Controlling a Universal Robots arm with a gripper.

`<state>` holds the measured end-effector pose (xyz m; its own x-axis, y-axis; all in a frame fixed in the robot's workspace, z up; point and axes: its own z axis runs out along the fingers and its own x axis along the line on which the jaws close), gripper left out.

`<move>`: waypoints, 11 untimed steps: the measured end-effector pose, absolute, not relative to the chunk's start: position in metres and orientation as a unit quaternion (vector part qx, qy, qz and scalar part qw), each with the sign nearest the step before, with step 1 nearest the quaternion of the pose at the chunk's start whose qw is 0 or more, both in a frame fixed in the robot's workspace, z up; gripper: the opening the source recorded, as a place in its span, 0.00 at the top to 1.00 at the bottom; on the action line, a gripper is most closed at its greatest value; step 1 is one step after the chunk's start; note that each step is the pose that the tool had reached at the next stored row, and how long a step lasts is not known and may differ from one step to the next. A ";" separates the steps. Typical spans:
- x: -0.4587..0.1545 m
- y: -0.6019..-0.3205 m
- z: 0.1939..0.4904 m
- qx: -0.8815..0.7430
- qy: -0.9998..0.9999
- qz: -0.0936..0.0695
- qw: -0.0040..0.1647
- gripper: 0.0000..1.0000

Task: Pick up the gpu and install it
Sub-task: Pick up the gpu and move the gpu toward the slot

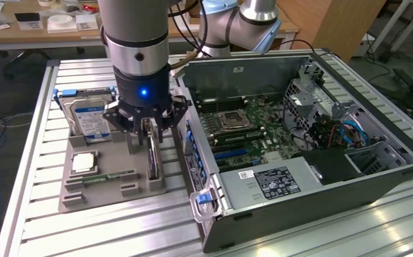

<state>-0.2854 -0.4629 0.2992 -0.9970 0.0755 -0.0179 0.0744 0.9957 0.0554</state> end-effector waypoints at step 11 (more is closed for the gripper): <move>-0.285 -0.463 0.287 0.037 0.999 0.027 0.010 0.57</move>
